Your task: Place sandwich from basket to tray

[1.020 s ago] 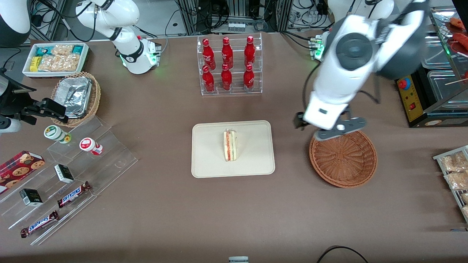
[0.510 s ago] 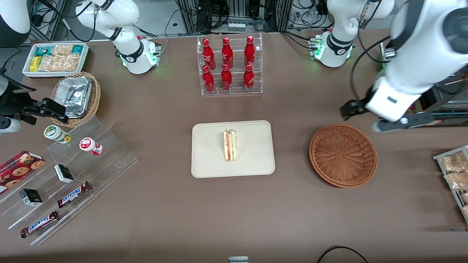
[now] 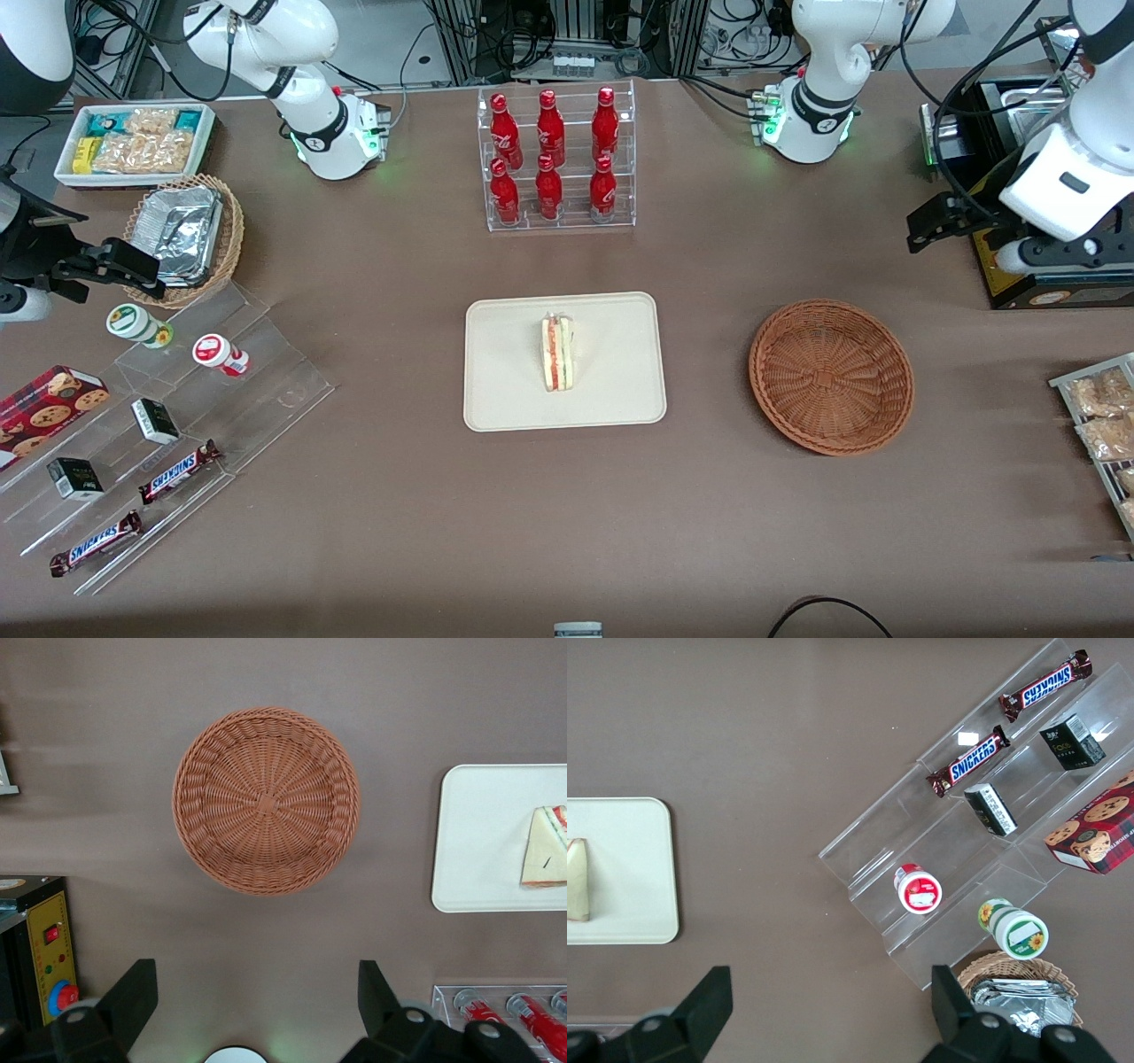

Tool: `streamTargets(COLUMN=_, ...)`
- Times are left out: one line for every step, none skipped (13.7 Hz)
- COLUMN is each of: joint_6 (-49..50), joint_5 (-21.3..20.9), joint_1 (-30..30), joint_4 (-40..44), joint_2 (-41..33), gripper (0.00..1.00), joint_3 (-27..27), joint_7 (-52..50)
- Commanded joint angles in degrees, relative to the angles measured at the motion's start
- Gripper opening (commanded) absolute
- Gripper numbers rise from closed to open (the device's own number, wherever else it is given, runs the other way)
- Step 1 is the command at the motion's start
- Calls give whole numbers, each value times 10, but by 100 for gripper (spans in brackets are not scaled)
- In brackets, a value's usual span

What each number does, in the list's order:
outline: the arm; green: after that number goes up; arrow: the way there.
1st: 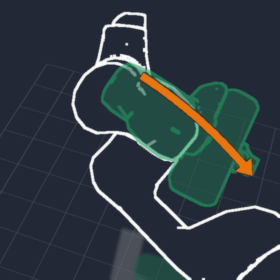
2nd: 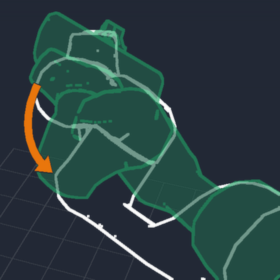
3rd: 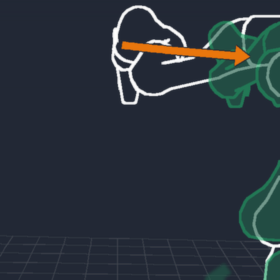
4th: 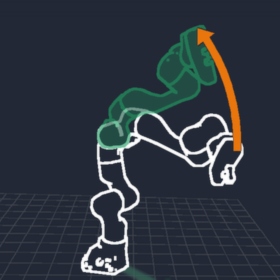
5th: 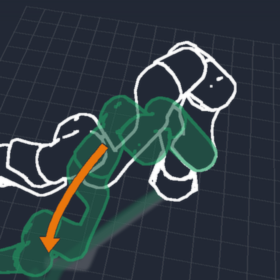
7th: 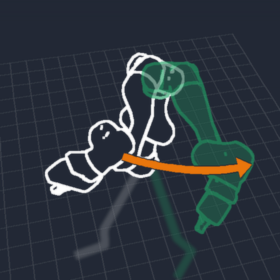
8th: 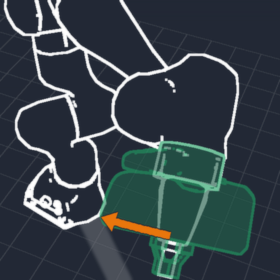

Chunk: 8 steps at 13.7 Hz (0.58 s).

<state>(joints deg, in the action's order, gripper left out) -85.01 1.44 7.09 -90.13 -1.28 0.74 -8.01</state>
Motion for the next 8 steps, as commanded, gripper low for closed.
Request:
streamTargets(joint_6=5, joint_5=1, joint_1=-7, joint_4=-17, joint_2=-19, gripper=100, joint_3=11, joint_7=34)
streamTargets(joint_6=5, joint_5=1, joint_1=-8, joint_4=-17, joint_2=-22, gripper=100, joint_3=11, joint_7=36)
streamTargets(joint_6=6, joint_5=1, joint_1=-8, joint_4=-15, joint_2=-26, gripper=100, joint_3=15, joint_7=37)
streamTargets(joint_6=6, joint_5=-1, joint_1=-18, joint_4=-16, joint_2=-32, gripper=100, joint_3=15, joint_7=39)
streamTargets(joint_6=6, joint_5=0, joint_1=-43, joint_4=-16, joint_2=-36, gripper=100, joint_3=12, joint_7=54)
streamTargets(joint_6=6, joint_5=1, joint_1=-50, joint_4=-15, joint_2=-36, gripper=100, joint_3=10, joint_7=67)
streamTargets(joint_6=5, joint_5=1, joint_1=-51, joint_4=-15, joint_2=-33, gripper=100, joint_3=9, joint_7=67)
streamTargets(joint_6=2, joint_5=-1, joint_1=-51, joint_4=-13, joint_2=-31, gripper=100, joint_3=6, joint_7=67)
